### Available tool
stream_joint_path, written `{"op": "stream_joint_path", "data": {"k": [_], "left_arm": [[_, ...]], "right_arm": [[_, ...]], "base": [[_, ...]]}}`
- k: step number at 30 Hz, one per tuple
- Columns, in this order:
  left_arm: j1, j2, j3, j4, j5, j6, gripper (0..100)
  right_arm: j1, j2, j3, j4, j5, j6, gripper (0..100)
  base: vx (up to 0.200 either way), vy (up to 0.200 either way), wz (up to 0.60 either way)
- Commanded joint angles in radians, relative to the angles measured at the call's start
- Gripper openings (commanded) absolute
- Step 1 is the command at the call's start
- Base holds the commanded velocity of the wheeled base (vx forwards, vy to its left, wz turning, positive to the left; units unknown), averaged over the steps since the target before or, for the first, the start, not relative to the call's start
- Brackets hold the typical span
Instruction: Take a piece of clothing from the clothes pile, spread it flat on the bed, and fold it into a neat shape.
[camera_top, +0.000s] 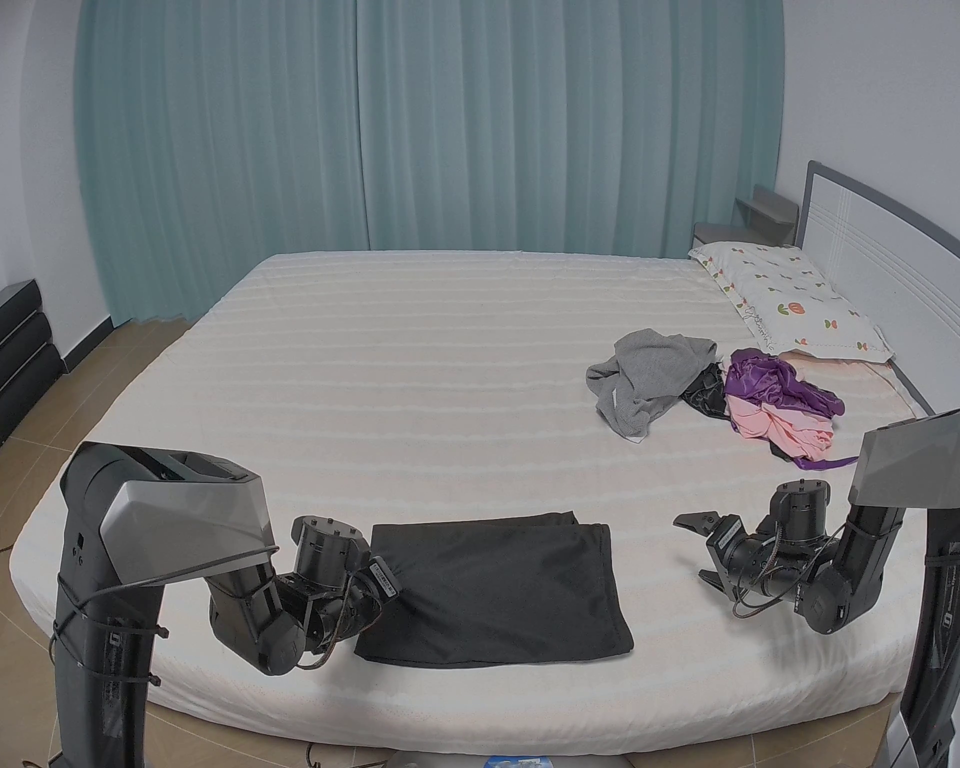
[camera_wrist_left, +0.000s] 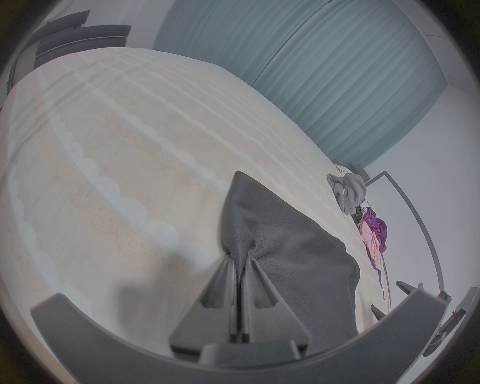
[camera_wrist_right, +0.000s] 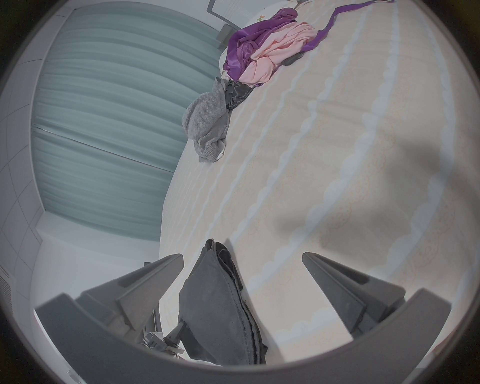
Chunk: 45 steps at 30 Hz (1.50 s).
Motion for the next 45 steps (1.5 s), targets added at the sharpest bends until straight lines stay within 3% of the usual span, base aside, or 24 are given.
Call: {"op": "stream_joint_path", "data": {"k": [1,22,45], "left_arm": [[0.001,-0.005,0.013,-0.001,0.003,0.001,0],[0.001,-0.011,0.018,0.0,0.006,-0.002,0],[0.03,-0.04,0.055,0.0,0.007,-0.044,0]], "right_arm": [[0.0,0.001,0.0,0.0,0.001,0.0,100],[0.0,0.003,0.013,0.0,0.001,-0.025,100],[0.001,0.004,0.016,0.0,0.001,-0.035,100]], "base": [[0.0,0.0,0.0],[0.0,0.0,0.0],[0.0,0.2,0.0]]}}
